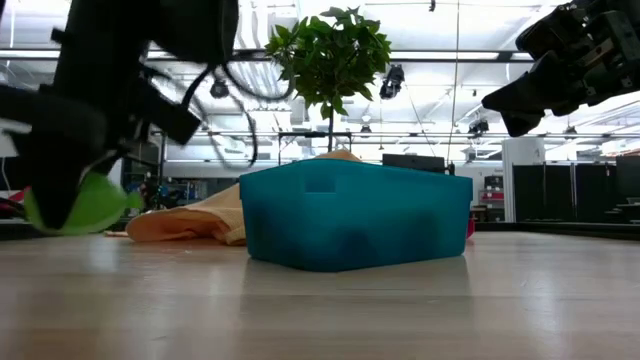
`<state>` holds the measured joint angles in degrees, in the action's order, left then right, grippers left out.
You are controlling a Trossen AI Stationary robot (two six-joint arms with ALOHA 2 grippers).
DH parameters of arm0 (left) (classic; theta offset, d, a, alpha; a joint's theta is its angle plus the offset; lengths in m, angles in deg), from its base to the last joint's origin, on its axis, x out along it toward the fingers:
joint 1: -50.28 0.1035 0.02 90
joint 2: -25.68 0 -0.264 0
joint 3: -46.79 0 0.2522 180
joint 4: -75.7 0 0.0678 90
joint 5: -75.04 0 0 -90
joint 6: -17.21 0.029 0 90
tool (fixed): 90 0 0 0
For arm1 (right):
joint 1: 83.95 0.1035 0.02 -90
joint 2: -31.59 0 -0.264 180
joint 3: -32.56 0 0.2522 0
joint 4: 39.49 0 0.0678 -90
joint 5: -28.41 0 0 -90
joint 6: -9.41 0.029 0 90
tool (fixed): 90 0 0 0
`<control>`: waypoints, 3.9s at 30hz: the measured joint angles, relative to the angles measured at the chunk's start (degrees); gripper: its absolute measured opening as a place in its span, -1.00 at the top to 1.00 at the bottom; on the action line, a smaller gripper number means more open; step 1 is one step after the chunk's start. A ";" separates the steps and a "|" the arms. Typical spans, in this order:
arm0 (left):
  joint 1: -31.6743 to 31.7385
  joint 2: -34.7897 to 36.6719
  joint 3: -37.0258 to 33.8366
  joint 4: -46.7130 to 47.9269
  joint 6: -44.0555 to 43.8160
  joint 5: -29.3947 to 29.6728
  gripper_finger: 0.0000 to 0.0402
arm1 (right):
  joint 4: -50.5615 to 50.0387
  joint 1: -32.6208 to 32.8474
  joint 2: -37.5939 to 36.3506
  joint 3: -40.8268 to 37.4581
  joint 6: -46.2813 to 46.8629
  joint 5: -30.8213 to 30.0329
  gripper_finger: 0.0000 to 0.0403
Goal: Pick and placing Produce into tupperware
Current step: Put the green melon into the blue bin, then return to Home Position
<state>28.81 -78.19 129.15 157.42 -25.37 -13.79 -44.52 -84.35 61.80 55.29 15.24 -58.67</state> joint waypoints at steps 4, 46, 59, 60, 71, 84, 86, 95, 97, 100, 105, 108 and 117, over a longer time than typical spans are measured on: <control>0.00 2.78 1.34 -2.55 0.11 2.55 0.04 | -0.04 0.00 0.01 -0.02 0.02 0.00 0.96; 11.02 3.31 3.42 -48.75 26.80 10.28 0.03 | -1.32 0.00 -0.02 -0.02 0.15 0.00 0.96; 11.02 3.31 3.43 -52.01 26.56 6.57 -0.27 | -1.31 0.00 0.00 -0.02 0.15 0.00 0.96; 11.02 3.31 3.51 -52.15 26.58 6.57 -0.29 | -1.31 0.00 0.00 -0.02 0.15 0.00 0.96; 10.65 4.43 5.65 -53.45 32.77 3.47 -0.32 | -1.42 0.00 0.00 -0.02 0.16 0.00 0.96; 6.57 18.25 6.91 -58.60 39.07 -4.51 -0.32 | -2.58 0.00 -0.06 -0.13 2.90 0.39 0.96; 5.53 20.98 6.07 -58.35 40.09 -3.90 -0.32 | -1.02 0.45 -0.16 -0.14 2.92 0.48 0.96; 0.14 31.02 -1.39 -58.45 42.95 8.57 -0.32 | -4.41 7.88 -11.24 0.64 -5.22 2.80 0.96; -0.08 32.06 -3.34 -58.98 42.90 9.77 -0.32 | -7.25 9.07 -15.51 0.83 -6.16 1.06 0.96; -0.13 33.41 -6.58 -60.57 41.75 10.71 -0.32 | -9.97 10.00 -21.37 0.76 -7.29 -0.07 0.96; 0.02 35.16 -10.99 -63.52 41.46 13.02 -0.32 | -14.34 10.03 -28.35 0.13 -8.33 -1.78 0.96; 0.02 35.51 -12.29 -64.53 41.43 13.13 -0.32 | -17.14 10.03 -30.29 -0.24 -9.55 -2.62 0.96; 0.02 35.58 -14.87 -67.65 41.35 13.27 -0.32 | -18.46 9.85 -30.22 -2.01 -9.58 -7.64 0.96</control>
<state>28.83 -42.61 114.28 89.77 15.98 -0.52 -62.98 -74.50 31.58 53.28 5.65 -66.31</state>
